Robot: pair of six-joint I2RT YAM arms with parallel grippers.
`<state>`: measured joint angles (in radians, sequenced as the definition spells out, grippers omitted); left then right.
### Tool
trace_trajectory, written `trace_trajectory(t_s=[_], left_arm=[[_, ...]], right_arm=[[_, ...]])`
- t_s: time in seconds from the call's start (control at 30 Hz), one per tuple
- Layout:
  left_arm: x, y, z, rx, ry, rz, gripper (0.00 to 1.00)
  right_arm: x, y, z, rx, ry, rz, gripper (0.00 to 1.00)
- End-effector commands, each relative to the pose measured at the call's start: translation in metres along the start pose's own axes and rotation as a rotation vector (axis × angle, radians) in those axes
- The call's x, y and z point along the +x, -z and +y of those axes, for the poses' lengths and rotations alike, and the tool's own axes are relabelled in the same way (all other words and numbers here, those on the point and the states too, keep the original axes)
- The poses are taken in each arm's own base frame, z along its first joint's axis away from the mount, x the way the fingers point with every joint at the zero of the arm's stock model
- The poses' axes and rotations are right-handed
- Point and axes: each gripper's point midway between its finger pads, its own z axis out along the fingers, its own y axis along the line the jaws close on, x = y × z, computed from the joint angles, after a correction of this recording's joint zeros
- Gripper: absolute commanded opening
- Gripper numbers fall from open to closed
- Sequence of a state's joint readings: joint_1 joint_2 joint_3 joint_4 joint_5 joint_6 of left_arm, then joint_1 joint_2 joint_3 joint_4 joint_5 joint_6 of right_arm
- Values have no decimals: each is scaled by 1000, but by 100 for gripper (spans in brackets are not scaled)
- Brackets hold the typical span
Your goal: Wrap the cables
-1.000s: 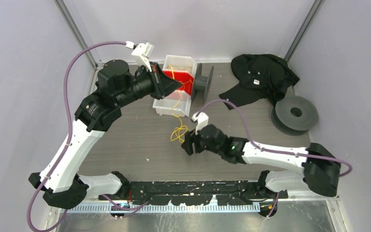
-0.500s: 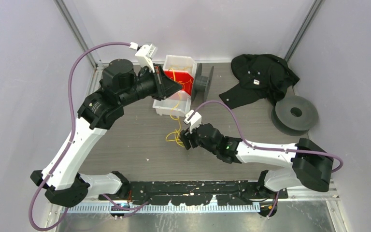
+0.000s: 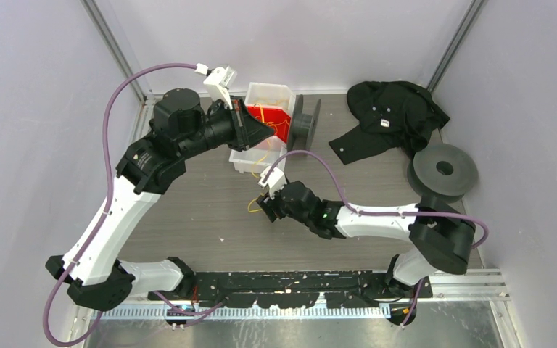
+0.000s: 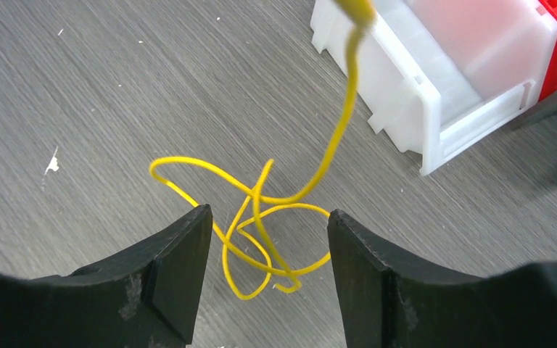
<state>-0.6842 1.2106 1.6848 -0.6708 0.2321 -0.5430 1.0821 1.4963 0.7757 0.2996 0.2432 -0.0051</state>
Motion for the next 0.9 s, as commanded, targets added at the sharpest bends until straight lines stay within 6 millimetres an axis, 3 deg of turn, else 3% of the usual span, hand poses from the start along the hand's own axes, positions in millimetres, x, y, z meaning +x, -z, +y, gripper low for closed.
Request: trace_trajectory(t_s=[0.0,0.1,0.27,0.33,0.53,0.7,0.87], left_arm=[[-20,18,-17,51,-19,-65,0],[-21,20,-17,49,-20,-70,0],[-23,25,-17,40,-28,-82,0],[-23,26,-15,28,-35,-84,0],[-32,38,-5,-44,-94,-108,0],[-30,38,-8,-25,-100,-93,0],[-28,36,-11,-8,-93,-77,0]], right_arm=[[-34,-13,-7,35,0,-106,63],[-31,-17,-14,52,-21,-103,51],[-31,-16,-24,85,-43,-101,8],[-32,-11,-30,101,-52,-106,1],[-32,16,-49,143,-148,-149,1],[-47,25,-37,65,-138,-161,39],[-51,25,-22,-22,-129,-158,48]])
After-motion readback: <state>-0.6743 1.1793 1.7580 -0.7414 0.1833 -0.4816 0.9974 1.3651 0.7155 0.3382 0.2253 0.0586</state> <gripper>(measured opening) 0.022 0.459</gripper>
